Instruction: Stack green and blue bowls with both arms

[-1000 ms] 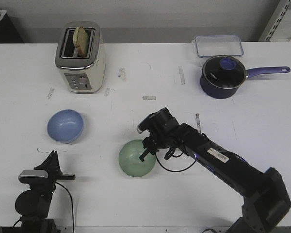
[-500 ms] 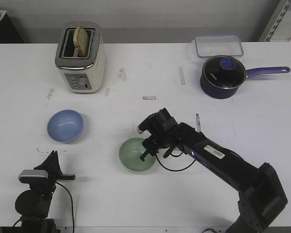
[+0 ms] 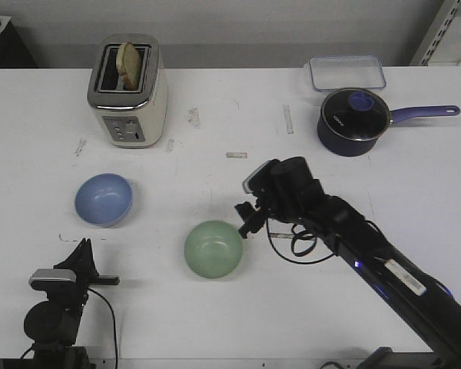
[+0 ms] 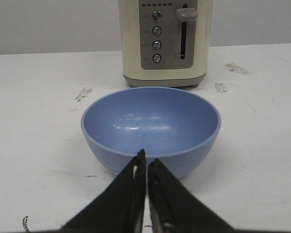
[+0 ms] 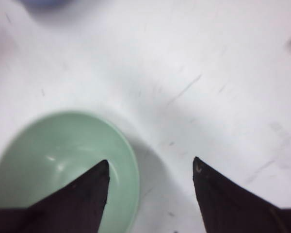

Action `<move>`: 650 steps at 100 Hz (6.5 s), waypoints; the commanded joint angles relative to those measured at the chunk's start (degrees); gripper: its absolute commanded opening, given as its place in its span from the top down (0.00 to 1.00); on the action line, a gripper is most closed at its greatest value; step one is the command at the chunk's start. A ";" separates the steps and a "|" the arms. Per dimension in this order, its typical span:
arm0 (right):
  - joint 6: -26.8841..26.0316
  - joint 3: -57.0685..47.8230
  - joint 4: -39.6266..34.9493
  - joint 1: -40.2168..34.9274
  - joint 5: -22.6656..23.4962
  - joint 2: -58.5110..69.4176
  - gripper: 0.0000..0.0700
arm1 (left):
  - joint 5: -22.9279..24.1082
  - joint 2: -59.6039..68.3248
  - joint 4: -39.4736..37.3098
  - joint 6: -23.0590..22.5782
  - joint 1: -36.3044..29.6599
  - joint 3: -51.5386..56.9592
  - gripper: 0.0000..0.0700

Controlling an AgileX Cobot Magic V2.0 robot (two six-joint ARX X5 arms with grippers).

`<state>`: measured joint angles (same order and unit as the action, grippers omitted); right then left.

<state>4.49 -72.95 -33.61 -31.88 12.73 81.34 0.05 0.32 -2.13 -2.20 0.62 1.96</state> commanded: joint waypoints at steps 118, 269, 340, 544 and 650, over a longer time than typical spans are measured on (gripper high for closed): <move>-0.59 40.87 7.89 33.55 -11.28 -53.88 1.00 | 2.19 0.24 -0.94 8.22 0.13 7.02 1.00; -0.61 40.87 8.76 33.33 -11.26 -52.37 1.00 | -12.66 81.81 20.00 4.61 16.39 53.81 0.29; -0.63 40.87 9.75 33.33 -11.23 -52.37 1.00 | -17.05 84.21 22.56 7.74 15.26 59.10 1.00; -1.73 40.87 10.49 33.33 -11.23 -52.37 1.00 | -15.93 82.47 35.82 6.05 -32.96 70.16 0.18; -1.70 40.87 10.47 33.35 -11.26 -52.41 1.00 | -9.86 33.31 16.63 -1.05 4.98 34.69 1.00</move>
<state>3.55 -32.08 -23.75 1.54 1.45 28.86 -8.27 36.34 16.10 -4.36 4.12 39.31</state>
